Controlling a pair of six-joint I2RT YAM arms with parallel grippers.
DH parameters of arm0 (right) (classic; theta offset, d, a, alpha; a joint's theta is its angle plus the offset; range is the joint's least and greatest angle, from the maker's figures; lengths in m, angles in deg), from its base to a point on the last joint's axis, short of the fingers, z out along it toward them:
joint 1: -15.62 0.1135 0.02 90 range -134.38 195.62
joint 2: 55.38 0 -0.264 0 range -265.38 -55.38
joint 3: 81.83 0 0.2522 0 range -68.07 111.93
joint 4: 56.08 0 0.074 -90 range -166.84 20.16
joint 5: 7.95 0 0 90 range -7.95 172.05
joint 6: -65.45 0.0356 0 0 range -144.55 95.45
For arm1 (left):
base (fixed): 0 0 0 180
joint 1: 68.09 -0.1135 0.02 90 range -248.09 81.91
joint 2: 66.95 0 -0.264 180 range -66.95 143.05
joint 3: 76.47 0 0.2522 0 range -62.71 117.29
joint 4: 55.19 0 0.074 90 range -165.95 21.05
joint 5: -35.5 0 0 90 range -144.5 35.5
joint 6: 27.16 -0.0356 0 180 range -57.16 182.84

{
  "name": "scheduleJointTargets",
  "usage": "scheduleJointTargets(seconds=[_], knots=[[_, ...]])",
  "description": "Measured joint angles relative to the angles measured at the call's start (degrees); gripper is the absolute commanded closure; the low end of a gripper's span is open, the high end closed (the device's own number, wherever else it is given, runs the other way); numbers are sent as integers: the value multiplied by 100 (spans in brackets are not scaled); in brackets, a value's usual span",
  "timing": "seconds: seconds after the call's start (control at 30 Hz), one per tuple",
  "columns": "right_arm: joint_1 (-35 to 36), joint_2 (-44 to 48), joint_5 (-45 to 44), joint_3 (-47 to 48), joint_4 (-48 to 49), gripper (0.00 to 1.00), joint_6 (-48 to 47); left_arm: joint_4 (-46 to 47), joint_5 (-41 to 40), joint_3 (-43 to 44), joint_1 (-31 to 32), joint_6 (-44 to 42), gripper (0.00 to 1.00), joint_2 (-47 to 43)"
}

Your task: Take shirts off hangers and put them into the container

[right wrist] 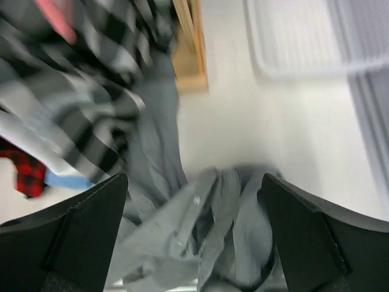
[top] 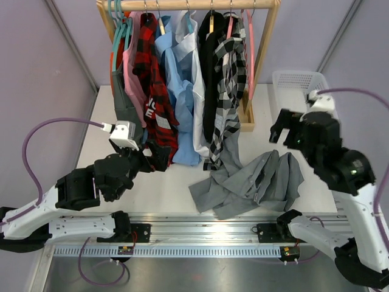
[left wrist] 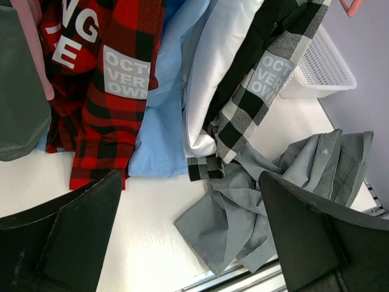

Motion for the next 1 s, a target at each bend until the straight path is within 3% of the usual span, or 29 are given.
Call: scheduleJointTargets(seconds=[0.1, 0.2, 0.5, 0.77, 1.0], knots=[[157, 190, -125, -1469, -46, 1, 584, -7, 7, 0, 0, 24, 1, 39], [507, -260, -179, -2693, -175, 1, 1257, -42, 26, 0, 0, 79, 1, 76], [914, -280, -662, -3292, -328, 1, 2592, -275, 107, -98, 0, 363, 1, 101], [927, -501, 304, -4975, 1307, 0, 3195, -431, 114, -232, 0, 518, 1, -15], [1080, -1292, 1134, -5252, 2776, 0, 3296, -562, 111, -323, 0, 623, 1, -168]])
